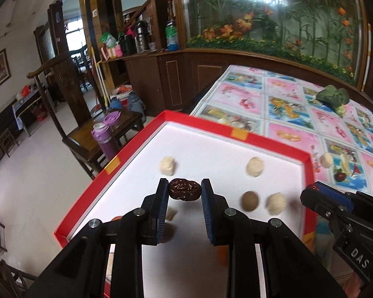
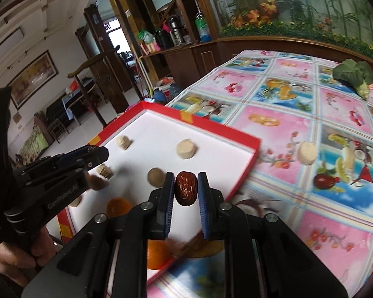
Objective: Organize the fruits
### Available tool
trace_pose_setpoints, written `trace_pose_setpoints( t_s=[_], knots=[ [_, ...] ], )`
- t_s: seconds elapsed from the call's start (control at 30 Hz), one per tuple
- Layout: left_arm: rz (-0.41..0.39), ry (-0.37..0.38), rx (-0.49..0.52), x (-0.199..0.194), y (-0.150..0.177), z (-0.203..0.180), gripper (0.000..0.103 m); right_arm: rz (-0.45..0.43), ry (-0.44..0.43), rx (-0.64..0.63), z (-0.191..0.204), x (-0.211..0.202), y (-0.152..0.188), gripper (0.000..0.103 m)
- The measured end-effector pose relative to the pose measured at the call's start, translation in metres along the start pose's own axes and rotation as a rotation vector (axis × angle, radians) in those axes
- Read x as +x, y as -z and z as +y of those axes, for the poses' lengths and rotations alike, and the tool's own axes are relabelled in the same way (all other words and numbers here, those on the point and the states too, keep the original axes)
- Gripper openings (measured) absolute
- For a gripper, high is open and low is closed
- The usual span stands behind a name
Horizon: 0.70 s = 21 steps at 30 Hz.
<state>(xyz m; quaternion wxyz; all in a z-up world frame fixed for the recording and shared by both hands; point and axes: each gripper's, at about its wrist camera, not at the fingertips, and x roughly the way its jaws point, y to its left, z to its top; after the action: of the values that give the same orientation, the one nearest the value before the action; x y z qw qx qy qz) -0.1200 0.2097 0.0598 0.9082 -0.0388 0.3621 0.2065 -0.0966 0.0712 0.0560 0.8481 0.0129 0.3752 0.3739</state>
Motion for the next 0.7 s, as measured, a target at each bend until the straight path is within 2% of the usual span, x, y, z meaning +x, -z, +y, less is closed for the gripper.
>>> trace_pose_setpoints(
  t_s=[0.37, 0.7],
  knots=[
    [0.035, -0.013, -0.012, 0.014, 0.011, 0.015, 0.025, 0.055, -0.026, -0.093, 0.026, 0.014, 0.013, 0.021],
    [0.039, -0.020, -0.004, 0.018, 0.013, 0.013, 0.025, 0.093, -0.030, -0.094, 0.024, 0.022, 0.018, 0.021]
  ],
)
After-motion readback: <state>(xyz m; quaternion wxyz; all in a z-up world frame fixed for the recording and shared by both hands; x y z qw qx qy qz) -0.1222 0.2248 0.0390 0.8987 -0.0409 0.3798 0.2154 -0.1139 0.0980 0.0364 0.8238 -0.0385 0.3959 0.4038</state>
